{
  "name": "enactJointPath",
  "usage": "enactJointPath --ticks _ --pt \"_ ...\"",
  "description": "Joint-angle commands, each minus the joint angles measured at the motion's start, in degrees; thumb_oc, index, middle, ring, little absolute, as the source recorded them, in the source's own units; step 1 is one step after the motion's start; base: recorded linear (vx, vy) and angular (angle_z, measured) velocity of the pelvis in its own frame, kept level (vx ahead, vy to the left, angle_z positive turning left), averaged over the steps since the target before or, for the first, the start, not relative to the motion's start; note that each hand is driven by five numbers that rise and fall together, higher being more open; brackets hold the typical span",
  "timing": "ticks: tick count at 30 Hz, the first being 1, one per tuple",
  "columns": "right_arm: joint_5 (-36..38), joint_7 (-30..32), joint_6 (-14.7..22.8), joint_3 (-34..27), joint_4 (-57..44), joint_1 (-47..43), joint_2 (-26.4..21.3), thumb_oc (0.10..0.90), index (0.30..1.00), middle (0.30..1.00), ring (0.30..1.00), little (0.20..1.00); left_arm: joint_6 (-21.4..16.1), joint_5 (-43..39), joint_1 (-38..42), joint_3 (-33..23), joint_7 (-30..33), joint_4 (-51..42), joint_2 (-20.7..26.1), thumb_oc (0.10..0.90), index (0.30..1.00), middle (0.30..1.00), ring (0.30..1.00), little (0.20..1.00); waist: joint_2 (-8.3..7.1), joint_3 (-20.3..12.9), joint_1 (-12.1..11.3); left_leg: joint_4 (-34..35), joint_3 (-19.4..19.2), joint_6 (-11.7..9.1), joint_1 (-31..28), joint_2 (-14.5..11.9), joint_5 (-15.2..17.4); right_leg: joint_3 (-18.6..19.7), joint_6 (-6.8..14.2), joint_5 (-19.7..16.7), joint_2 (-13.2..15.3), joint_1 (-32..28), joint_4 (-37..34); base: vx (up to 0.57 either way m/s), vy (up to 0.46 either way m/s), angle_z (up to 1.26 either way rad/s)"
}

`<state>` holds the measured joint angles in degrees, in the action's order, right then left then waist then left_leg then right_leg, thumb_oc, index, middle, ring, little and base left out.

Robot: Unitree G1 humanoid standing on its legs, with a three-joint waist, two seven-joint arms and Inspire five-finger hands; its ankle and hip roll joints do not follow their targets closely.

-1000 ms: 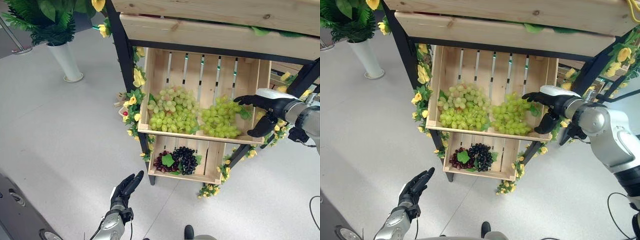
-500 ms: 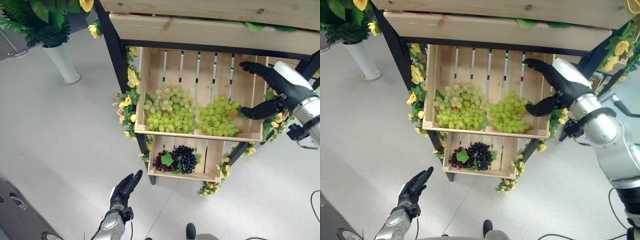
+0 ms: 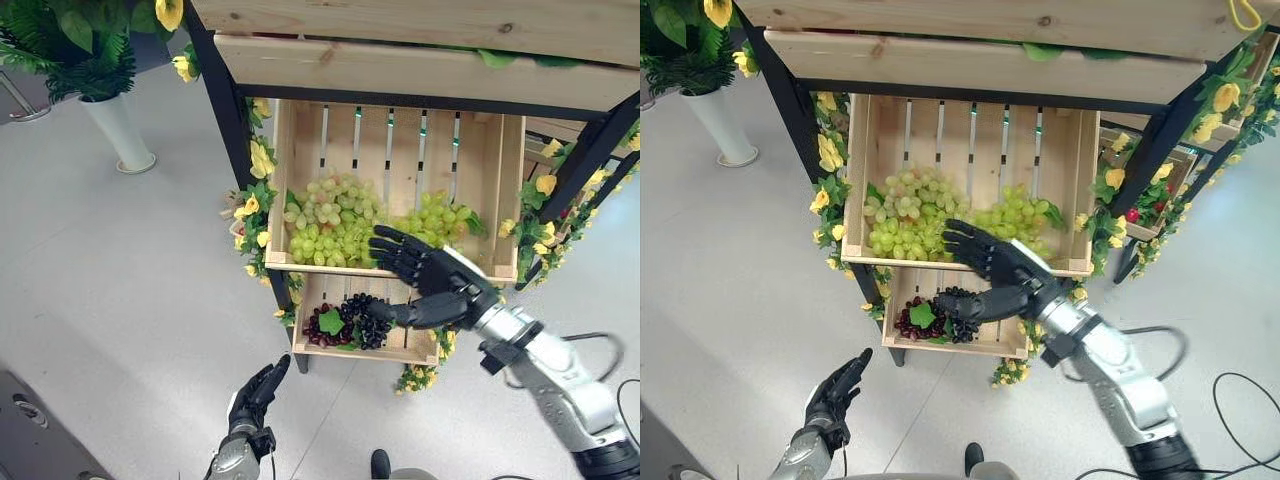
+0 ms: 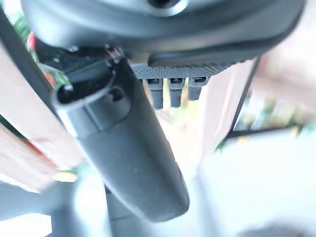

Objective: Pick up the fruits from the basket on one side to the basket on the other side

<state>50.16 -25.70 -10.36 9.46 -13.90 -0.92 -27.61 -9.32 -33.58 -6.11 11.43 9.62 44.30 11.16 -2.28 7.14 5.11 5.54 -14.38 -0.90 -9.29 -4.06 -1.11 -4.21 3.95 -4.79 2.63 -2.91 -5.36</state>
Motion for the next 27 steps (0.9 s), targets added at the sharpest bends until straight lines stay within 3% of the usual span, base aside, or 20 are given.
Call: enactJointPath --ticks 1,9,15,22,27 --pt "17.5 -11.59 -1.56 3.44 -0.67 -1.97 7.68 0.8 0.9 0.9 0.9 0.9 -7.96 0.49 4.82 2.78 -1.54 3.32 0.47 0.8 0.9 0.9 0.9 0.9 -1.08 -2.2 -1.86 -0.54 0.93 1.78 -1.48 0.59 6.32 -2.57 0.45 4.27 2.48 -4.19 0.36 -0.01 -0.04 0.09" --pt "26.48 -25.77 -6.22 13.33 7.24 2.05 15.2 0.8 0.9 0.9 0.9 0.9 -11.56 1.1 4.77 3.42 -1.14 11.35 0.49 0.8 0.9 0.9 0.9 0.9 -0.47 -2.56 -2.62 -0.54 1.52 1.82 -0.99 0.77 5.9 -3.44 0.59 4.37 2.7 -3.81 0.36 -0.01 -0.018 0.08" --pt "25.92 -34.19 -8.92 17.57 11.62 3.29 16.89 0.8 0.9 0.9 0.9 0.9 -13.66 1.05 4.45 2.67 -1.76 14.51 -0.26 0.8 0.9 0.9 0.9 0.9 -0.04 -2.65 -3.16 -0.54 1.98 1.84 -0.7 0.92 5.78 -3.87 0.46 4.63 2.63 -3.76 0.36 0.0 0.0 0.0" --pt "18.66 -28.65 -9.01 19.94 21.44 3.68 16.05 0.8 0.9 0.9 0.9 0.9 -12.32 5.35 5.68 3.54 -1.04 15.59 -0.13 0.8 0.9 0.9 0.9 0.9 0.21 -2.8 -3.61 -0.54 3.1 1.99 -0.61 1.51 5.8 -4.27 0.26 4.76 2.47 -4.0 0.36 -0.01 -0.03 0.01" --pt "6.67 -22.0 -6.34 19.2 33.88 3.43 14.61 0.8 0.9 0.9 0.9 0.9 -7.47 9.85 7.07 3.6 -0.09 16.33 1.39 0.8 0.9 0.9 0.9 0.9 0.12 -2.89 -3.84 -0.54 4.31 1.56 -0.74 1.25 5.2 -5.86 -0.7 5.5 1.82 -5.22 0.36 0.0 -0.198 0.05"
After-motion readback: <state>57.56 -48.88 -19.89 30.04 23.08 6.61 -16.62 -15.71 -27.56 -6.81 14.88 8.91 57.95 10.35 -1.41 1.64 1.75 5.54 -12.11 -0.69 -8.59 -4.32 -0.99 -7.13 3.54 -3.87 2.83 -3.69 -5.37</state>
